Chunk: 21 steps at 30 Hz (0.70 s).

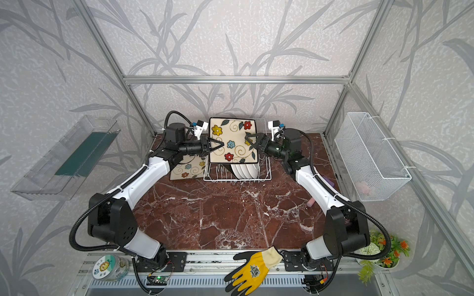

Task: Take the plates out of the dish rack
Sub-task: 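Pull the floral plate down with the left gripper while the right gripper withdraws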

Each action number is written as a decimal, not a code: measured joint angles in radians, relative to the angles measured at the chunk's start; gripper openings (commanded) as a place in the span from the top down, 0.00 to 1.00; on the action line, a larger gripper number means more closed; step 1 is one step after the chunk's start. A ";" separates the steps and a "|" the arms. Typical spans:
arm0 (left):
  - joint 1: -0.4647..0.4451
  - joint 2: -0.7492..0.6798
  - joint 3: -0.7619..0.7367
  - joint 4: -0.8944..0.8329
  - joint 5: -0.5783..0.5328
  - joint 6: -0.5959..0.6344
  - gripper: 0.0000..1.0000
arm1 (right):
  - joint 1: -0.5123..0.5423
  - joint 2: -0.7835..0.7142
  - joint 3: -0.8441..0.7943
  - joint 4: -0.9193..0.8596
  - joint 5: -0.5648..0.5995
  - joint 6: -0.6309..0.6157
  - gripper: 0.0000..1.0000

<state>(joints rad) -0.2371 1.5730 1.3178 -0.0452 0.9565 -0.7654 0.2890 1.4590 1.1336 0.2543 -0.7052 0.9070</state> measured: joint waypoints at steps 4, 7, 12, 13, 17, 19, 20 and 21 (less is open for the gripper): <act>0.022 0.000 0.055 -0.070 -0.018 0.018 1.00 | 0.000 -0.039 0.003 -0.045 0.014 -0.048 0.01; 0.046 -0.001 0.120 -0.158 -0.050 0.055 1.00 | 0.000 -0.071 0.013 -0.067 0.017 -0.083 0.01; 0.095 -0.014 0.227 -0.316 -0.098 0.138 1.00 | 0.001 -0.131 0.016 -0.112 0.045 -0.141 0.01; 0.105 -0.019 0.253 -0.357 -0.109 0.158 1.00 | 0.001 -0.142 0.016 -0.129 0.053 -0.158 0.01; 0.148 -0.033 0.356 -0.505 -0.166 0.244 1.00 | 0.001 -0.170 0.025 -0.211 0.073 -0.227 0.01; 0.172 -0.039 0.396 -0.558 -0.187 0.277 1.00 | 0.005 -0.186 0.026 -0.254 0.085 -0.262 0.01; 0.188 -0.040 0.417 -0.589 -0.197 0.294 1.00 | 0.006 -0.196 0.025 -0.274 0.091 -0.279 0.01; 0.200 -0.041 0.433 -0.613 -0.204 0.305 1.00 | 0.007 -0.205 0.025 -0.289 0.094 -0.291 0.01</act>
<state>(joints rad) -0.0372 1.5318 1.7512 -0.6579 0.7528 -0.4603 0.2962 1.2541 1.1584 -0.0345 -0.6113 0.6155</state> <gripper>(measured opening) 0.151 0.992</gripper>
